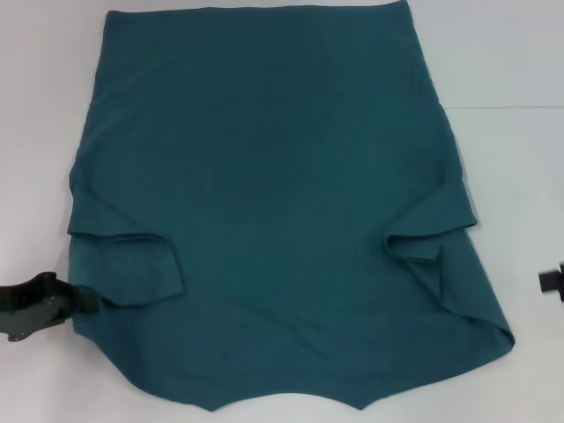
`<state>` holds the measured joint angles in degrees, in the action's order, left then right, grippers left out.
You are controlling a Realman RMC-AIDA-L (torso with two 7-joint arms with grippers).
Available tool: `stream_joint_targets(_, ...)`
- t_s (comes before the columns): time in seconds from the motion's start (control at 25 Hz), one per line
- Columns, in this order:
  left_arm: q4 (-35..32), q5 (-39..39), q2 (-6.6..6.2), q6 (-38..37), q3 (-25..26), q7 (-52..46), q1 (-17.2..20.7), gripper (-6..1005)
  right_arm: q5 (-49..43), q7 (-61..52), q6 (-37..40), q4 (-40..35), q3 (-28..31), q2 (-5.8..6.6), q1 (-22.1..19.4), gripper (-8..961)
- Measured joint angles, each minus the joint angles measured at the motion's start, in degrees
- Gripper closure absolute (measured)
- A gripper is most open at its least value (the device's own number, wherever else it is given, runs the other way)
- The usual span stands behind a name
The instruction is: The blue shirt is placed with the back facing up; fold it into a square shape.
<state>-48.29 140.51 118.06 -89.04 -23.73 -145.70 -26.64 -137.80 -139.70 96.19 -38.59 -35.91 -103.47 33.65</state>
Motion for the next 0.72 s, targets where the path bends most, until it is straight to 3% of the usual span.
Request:
stream_joint_targets(0.24,0.3,-0.1,-0.11,0.6,-0.3,0.0,-0.7,977,-0.6,5.4,0.3,-0.1,-0.3,-0.60,-1.0,413)
stream_joint_targets(0.6,0.7,-0.1,-0.13,0.9,-0.4,0.1,-1.1,969,-5.4,12.4,-3.0,0.0,-1.0,-4.14,0.4,415)
stream_joint_targets(0.72,0.7,-0.1,-0.13,1.0,-0.4,0.1,-1.1,966,-6.7,12.2,-3.9,0.0,-1.1,-4.52,0.8,415)
